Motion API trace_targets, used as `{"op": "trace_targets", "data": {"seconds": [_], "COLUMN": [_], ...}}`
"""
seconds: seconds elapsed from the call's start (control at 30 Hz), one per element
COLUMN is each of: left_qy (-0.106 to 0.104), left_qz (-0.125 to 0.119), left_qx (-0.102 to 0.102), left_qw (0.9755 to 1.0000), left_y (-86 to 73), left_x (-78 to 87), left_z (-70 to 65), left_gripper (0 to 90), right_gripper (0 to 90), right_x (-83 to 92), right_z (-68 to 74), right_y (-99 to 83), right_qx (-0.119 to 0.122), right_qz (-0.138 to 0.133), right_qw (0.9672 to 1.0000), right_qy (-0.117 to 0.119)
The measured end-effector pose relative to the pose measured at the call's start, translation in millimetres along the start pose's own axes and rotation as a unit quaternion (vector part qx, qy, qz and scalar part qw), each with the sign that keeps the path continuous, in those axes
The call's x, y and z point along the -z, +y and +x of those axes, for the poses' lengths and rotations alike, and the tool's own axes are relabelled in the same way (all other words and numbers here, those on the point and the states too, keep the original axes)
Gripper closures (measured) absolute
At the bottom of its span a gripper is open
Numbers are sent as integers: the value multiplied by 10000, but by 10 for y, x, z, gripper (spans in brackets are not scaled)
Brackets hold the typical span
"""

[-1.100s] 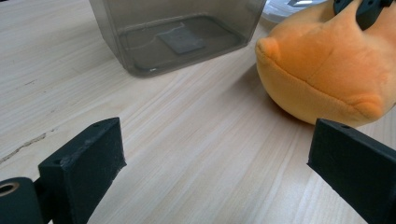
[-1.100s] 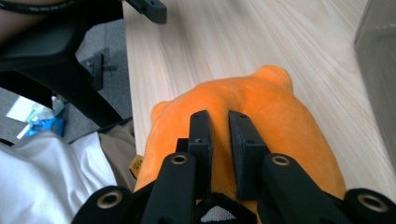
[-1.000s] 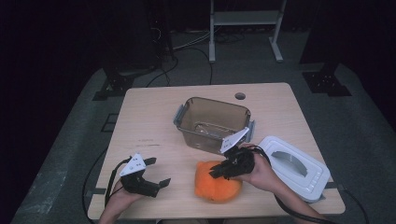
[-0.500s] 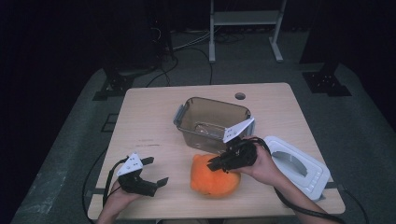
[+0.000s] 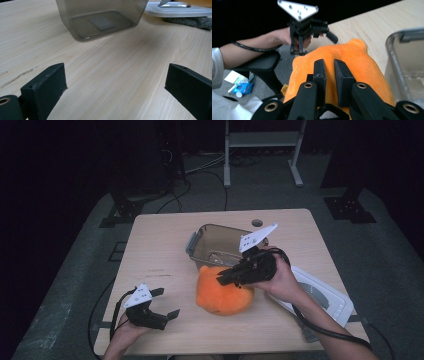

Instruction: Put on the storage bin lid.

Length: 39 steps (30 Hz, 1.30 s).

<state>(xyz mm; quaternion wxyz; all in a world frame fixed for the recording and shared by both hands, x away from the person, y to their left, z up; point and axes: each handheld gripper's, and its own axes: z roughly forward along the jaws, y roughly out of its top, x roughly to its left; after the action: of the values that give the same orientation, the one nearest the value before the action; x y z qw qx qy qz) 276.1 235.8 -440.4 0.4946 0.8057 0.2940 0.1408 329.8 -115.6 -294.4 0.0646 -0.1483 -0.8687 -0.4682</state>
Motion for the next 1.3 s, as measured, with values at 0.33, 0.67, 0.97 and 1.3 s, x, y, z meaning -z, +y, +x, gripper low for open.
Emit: {"op": "trace_targets", "data": {"seconds": [0.33,0.67,0.97,1.3], "left_qy": [-36,-61,-115,-145], "left_qz": [-23,-41,-20,37], "left_qx": [14,20,-38,-68], "left_qw": [10000,10000,9999,9999], "left_y": [7,12,20,13], "left_x": [-19,-22,-54,-78], "left_z": [-7,-10,-22,-31], "left_gripper": [29,29,29,29], "right_gripper": [799,799,799,799], "right_x": [155,199,197,231], "right_z": [-97,-283,-496,-720], "right_y": [257,503,590,646], "right_qx": [46,53,-66,-124], "right_qz": [-139,-198,-202,-235], "right_qw": [9998,9992,9985,9974], "right_qy": [-141,-330,-510,-673]}}
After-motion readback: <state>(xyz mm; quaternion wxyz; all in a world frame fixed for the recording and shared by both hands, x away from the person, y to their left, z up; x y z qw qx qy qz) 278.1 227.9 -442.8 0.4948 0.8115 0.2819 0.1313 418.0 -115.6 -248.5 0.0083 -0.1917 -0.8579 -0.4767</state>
